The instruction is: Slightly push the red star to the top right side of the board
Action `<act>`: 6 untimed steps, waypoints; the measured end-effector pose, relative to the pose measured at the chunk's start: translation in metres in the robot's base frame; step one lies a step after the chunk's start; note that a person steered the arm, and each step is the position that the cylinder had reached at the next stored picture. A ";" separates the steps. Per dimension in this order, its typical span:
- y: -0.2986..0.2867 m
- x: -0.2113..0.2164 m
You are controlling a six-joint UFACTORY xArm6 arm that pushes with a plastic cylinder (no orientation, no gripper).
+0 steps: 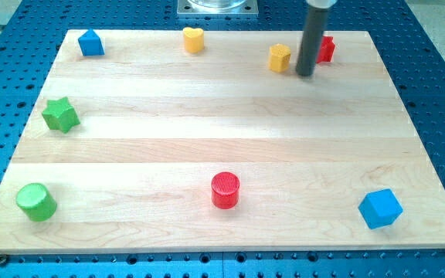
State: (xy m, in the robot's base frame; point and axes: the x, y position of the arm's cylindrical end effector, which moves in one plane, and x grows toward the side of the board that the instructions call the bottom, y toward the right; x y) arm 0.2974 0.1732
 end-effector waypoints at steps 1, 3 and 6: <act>0.016 -0.032; -0.009 -0.048; -0.052 0.025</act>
